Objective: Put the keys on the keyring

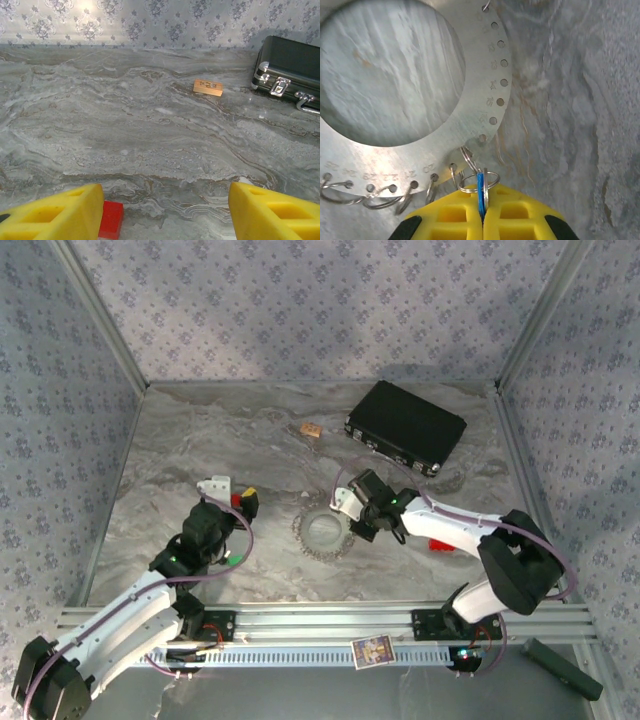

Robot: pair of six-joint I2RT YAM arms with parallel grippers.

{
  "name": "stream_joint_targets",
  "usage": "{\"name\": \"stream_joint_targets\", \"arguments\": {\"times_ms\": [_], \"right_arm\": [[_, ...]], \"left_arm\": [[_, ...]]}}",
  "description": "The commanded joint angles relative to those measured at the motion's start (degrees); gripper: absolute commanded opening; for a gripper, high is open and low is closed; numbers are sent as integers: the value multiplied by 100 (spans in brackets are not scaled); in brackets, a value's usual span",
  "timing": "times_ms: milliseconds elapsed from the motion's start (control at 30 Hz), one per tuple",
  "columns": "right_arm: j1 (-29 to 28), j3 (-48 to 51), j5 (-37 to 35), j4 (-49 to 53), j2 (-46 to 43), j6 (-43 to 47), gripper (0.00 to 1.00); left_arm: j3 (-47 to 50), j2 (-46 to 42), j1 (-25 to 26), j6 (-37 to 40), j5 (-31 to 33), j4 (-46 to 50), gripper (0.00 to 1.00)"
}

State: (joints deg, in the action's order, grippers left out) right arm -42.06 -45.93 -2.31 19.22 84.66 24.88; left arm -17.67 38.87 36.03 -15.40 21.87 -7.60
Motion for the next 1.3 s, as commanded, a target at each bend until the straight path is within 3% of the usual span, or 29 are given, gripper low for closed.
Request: {"name": "stream_joint_targets", "arguments": {"times_ms": [0, 300, 500, 700, 900, 1267], "right_arm": [[23, -172, -530, 417, 174, 253, 8], [139, -433, -1193, 528, 367, -80, 33], [362, -378, -449, 375, -363, -867, 40], [82, -424, 749, 1099, -651, -2195, 36], [-515, -967, 331, 2374, -47, -2910, 31], [-846, -1310, -276, 2517, 742, -2904, 27]], "left_arm": [[9, 57, -35, -133, -77, -163, 66], [-172, 417, -133, -219, -356, -45, 66], [-472, 819, -149, -338, -693, 204, 66], [-850, 1457, -181, -557, -1041, 391, 67], [-1113, 1929, -190, -840, -1232, 467, 67], [-1151, 1954, -190, -790, -1313, 524, 67]]}}
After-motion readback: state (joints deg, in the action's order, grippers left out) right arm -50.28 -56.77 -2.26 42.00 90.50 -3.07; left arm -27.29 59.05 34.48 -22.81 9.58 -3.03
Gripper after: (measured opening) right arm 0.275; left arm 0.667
